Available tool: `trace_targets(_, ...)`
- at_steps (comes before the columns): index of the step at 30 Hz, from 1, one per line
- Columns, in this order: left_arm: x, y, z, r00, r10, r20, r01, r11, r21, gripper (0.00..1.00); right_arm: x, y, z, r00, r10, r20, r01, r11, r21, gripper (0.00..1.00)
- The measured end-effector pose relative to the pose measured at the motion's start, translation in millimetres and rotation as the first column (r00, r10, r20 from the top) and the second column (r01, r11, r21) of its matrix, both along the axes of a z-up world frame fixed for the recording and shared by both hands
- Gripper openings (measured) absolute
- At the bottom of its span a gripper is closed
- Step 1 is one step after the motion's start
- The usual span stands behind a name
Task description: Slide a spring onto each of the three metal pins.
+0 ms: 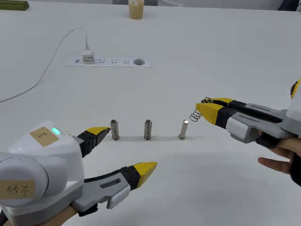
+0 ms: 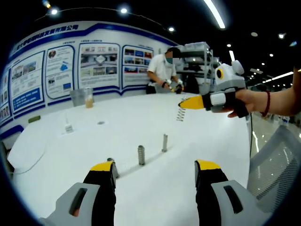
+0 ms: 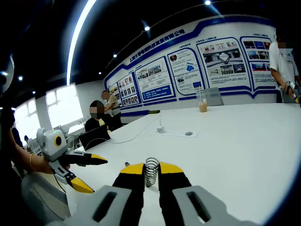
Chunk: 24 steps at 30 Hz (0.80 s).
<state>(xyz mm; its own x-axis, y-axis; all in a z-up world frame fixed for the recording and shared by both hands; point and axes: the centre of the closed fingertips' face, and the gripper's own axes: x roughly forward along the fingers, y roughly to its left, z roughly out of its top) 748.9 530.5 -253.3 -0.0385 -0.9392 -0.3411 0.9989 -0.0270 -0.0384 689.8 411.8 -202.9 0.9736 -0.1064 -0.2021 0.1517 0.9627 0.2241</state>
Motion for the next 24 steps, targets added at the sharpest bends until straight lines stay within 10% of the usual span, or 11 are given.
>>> trace_targets(24,24.0,8.3,-13.1,0.995,0.102,-0.006,-0.102,0.994,0.034,0.93,18.8,-22.5,-32.8,0.995,-0.023,-0.093,0.018,0.998,-0.057,0.12)
